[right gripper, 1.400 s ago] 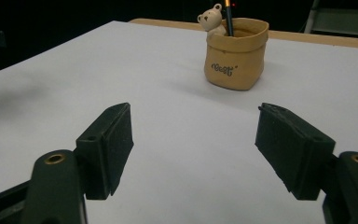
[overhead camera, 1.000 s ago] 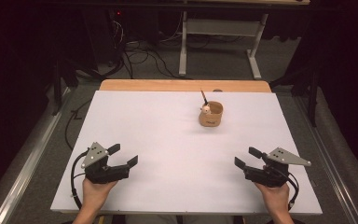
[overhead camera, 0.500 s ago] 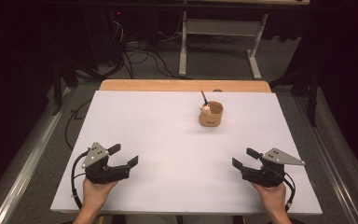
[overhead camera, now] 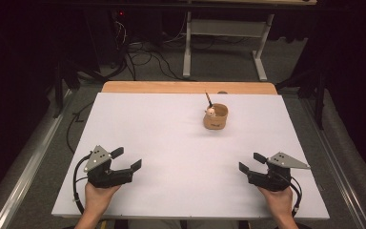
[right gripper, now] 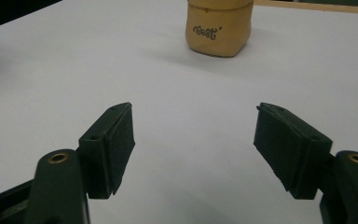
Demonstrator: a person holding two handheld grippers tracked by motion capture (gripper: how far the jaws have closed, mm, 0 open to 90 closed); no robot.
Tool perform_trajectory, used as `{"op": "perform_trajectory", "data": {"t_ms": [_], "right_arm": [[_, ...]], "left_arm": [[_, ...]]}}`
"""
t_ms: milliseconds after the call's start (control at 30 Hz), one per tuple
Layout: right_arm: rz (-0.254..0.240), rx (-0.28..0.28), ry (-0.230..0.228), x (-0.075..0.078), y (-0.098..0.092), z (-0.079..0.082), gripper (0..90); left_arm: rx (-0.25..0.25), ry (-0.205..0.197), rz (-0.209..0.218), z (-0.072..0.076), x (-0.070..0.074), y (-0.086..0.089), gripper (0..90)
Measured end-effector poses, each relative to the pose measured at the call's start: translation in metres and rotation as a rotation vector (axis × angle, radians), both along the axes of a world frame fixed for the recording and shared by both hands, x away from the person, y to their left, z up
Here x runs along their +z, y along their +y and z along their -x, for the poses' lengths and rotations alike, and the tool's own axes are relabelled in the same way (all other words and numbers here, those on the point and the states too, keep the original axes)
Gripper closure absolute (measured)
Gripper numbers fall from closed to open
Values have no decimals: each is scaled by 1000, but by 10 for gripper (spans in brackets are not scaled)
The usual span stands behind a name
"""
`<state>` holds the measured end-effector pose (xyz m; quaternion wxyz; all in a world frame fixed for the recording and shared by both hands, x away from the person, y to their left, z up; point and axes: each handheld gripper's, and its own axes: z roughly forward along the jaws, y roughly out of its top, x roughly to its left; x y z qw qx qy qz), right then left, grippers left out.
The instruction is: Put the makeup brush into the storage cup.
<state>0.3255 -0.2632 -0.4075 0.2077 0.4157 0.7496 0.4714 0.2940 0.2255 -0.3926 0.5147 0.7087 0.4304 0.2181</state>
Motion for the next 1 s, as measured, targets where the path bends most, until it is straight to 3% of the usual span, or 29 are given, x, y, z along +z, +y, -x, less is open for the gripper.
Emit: {"op": "perform_trajectory", "data": {"t_ms": [1000], "right_arm": [[-19,-21,20,-7,-3,-3,305]], "left_arm": [[6,6,-6,-3,-1,1,180]]}}
